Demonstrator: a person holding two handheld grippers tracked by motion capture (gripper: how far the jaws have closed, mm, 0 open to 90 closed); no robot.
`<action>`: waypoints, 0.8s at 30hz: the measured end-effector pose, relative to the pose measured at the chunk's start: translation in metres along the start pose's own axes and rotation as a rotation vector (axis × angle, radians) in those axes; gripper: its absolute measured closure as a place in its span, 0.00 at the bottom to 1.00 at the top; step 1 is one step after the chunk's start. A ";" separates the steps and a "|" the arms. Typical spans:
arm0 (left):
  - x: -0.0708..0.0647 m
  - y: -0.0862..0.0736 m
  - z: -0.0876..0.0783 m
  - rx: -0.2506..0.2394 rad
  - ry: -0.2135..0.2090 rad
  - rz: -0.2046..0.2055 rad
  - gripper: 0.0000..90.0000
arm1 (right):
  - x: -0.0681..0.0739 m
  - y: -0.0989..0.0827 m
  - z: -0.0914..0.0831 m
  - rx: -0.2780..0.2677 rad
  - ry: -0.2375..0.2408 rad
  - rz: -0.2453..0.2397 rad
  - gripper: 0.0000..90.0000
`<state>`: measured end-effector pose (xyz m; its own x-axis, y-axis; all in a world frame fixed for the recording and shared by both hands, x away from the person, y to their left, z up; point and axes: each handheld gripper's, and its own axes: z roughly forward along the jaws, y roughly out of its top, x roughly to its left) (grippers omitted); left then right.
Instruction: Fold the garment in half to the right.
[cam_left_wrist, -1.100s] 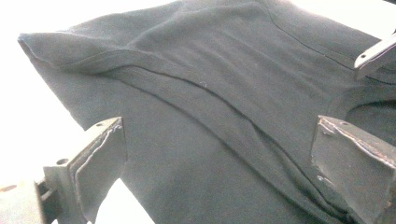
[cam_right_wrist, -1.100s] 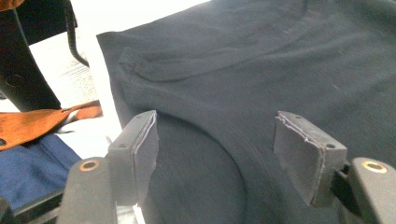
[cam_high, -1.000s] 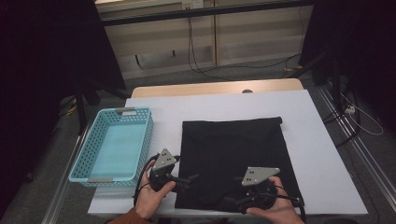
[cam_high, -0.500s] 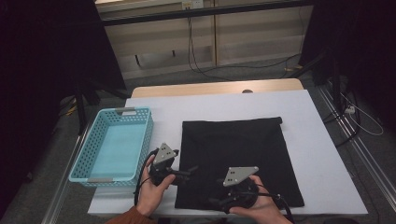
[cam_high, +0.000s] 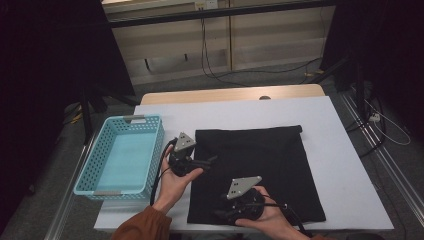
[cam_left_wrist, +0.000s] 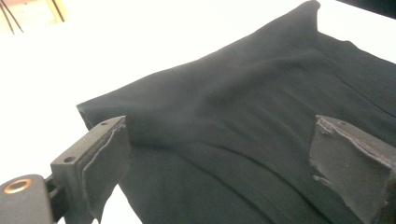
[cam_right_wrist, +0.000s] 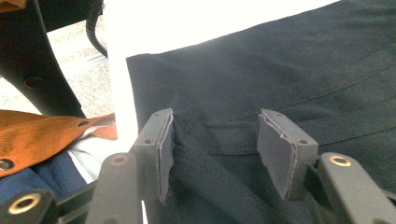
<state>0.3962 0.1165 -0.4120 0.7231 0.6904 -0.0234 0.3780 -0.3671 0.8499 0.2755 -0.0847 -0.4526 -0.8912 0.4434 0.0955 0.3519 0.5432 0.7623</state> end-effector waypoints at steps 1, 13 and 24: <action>0.000 0.000 0.000 0.000 0.000 0.000 0.07 | 0.000 -0.001 0.001 0.004 0.002 -0.002 0.55; 0.032 0.022 0.043 0.032 0.055 -0.061 0.14 | 0.004 -0.006 0.005 0.021 0.001 -0.018 0.55; 0.069 0.021 0.076 0.153 0.095 -0.110 0.25 | 0.004 -0.006 0.005 0.024 0.000 -0.014 0.56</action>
<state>0.4978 0.1085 -0.4355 0.6180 0.7842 -0.0556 0.5402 -0.3722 0.7548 0.2708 -0.0826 -0.4600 -0.8961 0.4358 0.0844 0.3460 0.5665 0.7479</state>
